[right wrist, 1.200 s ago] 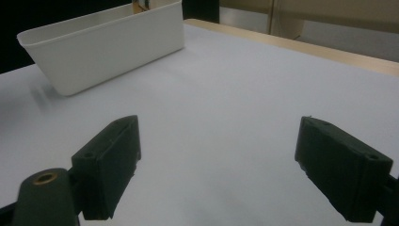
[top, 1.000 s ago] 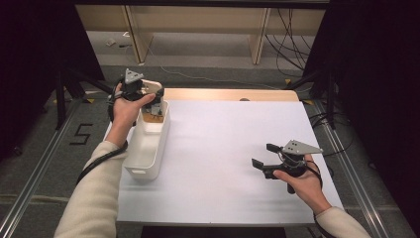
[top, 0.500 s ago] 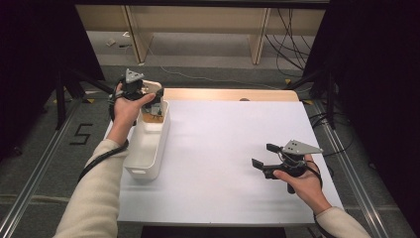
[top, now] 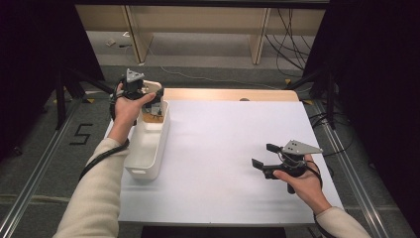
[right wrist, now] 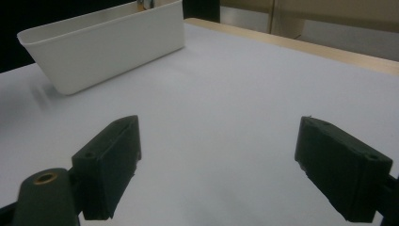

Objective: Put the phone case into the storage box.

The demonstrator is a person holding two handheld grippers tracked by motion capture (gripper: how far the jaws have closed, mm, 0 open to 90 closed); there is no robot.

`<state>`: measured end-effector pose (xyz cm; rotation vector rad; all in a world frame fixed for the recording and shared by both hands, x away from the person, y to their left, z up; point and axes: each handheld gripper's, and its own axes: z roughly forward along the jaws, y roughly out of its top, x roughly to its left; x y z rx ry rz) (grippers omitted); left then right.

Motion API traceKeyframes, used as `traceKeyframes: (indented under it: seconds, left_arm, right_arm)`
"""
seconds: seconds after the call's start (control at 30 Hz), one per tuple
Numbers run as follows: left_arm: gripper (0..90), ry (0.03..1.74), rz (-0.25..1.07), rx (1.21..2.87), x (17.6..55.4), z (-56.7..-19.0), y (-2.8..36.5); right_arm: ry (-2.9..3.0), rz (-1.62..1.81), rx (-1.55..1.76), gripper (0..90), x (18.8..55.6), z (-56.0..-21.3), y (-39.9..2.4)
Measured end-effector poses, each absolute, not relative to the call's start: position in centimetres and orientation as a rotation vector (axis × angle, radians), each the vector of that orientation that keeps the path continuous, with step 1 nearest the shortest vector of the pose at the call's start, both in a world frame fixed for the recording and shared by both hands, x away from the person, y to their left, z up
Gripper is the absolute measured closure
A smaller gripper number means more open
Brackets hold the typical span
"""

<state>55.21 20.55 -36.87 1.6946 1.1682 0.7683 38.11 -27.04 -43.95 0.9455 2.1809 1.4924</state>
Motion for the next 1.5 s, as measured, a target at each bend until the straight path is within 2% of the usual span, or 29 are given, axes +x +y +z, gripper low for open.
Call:
traceKeyframes:
  seconds: [1.5]
  left_arm:
    - [11.1,1.215,0.747,1.718,56.6,-38.0,20.4]
  right_arm:
    - [2.187,1.489,0.942,15.7,38.1,-44.0,-27.1]
